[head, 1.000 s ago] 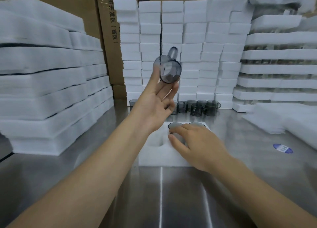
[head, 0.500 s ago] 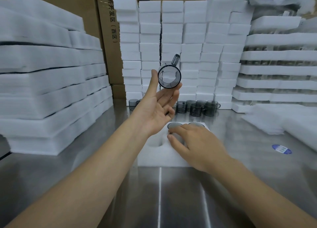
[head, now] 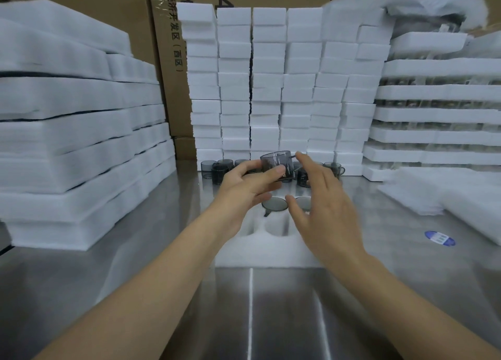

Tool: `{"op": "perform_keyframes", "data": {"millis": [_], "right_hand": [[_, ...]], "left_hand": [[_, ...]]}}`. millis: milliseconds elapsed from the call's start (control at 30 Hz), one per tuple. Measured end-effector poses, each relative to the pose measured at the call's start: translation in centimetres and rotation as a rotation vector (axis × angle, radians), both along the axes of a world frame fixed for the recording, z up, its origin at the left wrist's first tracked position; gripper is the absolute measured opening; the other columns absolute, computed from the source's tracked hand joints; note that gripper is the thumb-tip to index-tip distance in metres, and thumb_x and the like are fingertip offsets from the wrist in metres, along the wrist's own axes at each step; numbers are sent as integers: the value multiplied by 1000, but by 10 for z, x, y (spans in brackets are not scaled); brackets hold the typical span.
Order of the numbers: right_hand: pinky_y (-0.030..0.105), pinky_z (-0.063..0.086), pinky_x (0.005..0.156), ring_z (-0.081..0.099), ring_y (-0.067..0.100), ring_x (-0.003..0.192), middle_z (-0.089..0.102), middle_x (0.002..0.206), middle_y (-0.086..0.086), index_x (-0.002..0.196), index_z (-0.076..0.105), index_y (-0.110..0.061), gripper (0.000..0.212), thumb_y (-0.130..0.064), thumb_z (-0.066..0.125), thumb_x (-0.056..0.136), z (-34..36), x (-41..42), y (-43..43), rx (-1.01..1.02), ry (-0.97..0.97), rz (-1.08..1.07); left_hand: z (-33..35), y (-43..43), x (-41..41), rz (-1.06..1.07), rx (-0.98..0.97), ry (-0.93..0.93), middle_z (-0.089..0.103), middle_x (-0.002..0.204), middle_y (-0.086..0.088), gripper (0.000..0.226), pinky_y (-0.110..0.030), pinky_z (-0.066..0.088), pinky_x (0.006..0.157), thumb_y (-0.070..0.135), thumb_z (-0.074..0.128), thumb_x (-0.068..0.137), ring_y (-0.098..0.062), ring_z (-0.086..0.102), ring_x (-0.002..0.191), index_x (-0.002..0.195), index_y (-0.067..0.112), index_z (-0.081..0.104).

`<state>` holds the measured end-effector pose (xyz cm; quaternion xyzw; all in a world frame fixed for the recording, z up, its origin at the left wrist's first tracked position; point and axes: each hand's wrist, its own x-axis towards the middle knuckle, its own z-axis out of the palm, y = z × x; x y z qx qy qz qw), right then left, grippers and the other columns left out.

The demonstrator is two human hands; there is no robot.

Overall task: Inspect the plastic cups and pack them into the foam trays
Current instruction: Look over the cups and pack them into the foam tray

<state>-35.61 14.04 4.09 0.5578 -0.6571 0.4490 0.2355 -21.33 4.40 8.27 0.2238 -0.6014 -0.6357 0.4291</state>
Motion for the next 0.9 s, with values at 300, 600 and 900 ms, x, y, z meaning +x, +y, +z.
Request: {"op": "perform_keyframes", "data": {"millis": [300, 600, 900], "right_hand": [[36, 57, 88, 66, 8, 110, 64, 126, -19, 146, 45, -42, 68, -17, 73, 90, 17, -13, 5, -123, -177, 122], [21, 46, 107, 57, -3, 128, 64, 132, -24, 155, 41, -44, 73, -18, 75, 96, 20, -27, 5, 26, -325, 361], [35, 50, 101, 55, 11, 123, 59, 133, -16, 145, 55, -35, 62, -16, 78, 90, 21, -26, 6, -27, -60, 176]], "left_hand": [[0, 16, -12, 64, -393, 29, 66, 115, -2, 44, -30, 62, 76, 18, 75, 87, -10, 71, 92, 129, 30, 64], [-11, 1, -6, 279, -810, -160, 55, 136, 19, 61, -40, 59, 95, 16, 85, 89, -4, 61, 122, 138, 43, 62], [-14, 1, -8, 436, -1106, -265, 51, 142, 16, 58, -8, 31, 110, 29, 88, 84, -8, 47, 138, 137, 33, 66]]}}
